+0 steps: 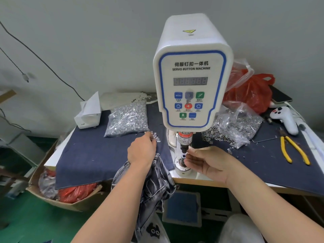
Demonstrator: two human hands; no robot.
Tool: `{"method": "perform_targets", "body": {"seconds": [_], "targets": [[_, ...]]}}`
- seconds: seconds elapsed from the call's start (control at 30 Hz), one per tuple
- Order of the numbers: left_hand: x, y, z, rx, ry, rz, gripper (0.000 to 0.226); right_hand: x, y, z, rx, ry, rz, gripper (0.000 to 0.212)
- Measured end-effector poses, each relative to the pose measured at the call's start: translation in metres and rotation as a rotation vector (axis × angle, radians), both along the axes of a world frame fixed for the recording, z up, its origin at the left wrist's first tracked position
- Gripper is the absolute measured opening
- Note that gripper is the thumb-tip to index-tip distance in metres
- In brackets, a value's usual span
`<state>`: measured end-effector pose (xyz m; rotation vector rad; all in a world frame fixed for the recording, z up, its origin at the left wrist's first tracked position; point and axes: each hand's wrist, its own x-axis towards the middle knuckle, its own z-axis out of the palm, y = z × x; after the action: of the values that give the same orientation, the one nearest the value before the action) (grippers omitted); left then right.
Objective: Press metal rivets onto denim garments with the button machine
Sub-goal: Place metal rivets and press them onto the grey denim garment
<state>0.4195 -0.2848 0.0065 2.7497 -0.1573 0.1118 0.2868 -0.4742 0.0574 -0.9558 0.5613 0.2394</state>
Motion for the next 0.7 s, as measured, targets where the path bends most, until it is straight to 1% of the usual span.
{"method": "perform_targets", "body": {"seconds": [0.2, 0.3, 0.43, 0.7], "targets": [[-0.002, -0.001, -0.005, -0.052, -0.037, 0.054, 0.024, -0.001, 0.001, -0.001, 0.031, 0.039, -0.071, 0.012], [-0.002, 0.0, -0.007, -0.089, -0.045, 0.064, 0.026, -0.001, 0.004, -0.002, 0.045, 0.046, -0.066, 0.014], [-0.003, 0.003, -0.008, -0.182, -0.053, 0.074, 0.021, -0.003, 0.008, -0.001, 0.095, 0.063, -0.069, 0.019], [-0.003, 0.014, -0.007, -0.314, -0.003, 0.039, 0.011, -0.004, 0.011, 0.002, 0.164, 0.085, -0.07, 0.016]]}}
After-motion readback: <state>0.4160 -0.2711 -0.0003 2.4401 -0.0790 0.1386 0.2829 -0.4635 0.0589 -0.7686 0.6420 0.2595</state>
